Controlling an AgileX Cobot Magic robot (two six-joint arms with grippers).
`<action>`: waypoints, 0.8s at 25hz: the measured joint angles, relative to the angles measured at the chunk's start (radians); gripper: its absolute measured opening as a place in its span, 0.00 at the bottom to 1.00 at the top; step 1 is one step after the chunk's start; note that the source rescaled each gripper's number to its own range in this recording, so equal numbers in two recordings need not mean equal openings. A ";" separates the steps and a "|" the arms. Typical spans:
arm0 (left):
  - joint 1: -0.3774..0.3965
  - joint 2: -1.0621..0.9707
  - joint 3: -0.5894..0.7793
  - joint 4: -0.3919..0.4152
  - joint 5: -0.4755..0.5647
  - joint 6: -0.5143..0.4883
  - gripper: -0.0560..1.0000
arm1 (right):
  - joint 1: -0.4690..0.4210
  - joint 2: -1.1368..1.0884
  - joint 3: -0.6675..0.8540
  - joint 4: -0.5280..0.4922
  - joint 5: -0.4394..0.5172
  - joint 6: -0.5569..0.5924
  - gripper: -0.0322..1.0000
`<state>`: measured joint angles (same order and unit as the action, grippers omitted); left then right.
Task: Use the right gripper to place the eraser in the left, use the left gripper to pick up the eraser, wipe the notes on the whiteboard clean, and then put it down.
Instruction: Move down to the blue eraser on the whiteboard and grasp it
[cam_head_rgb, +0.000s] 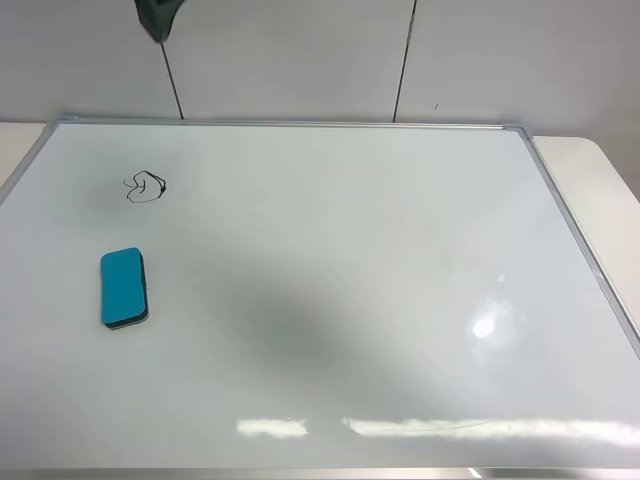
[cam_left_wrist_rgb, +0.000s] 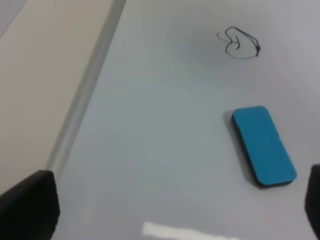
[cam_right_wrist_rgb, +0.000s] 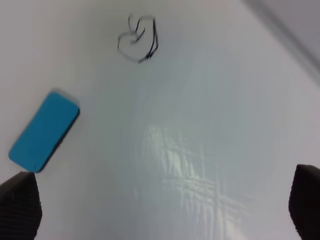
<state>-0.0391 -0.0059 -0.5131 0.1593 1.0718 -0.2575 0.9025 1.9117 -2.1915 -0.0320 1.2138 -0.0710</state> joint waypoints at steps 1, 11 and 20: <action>0.000 0.000 0.000 0.000 0.000 0.000 1.00 | -0.001 -0.032 0.005 -0.002 0.000 -0.005 1.00; 0.000 0.000 0.000 0.000 0.000 0.000 1.00 | 0.000 -0.456 0.417 -0.132 0.002 0.049 1.00; 0.000 0.000 0.000 0.000 0.000 0.000 1.00 | 0.000 -1.016 0.959 -0.244 -0.039 0.259 1.00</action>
<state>-0.0391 -0.0059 -0.5131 0.1593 1.0718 -0.2575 0.9026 0.8959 -1.2329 -0.2757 1.1745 0.1876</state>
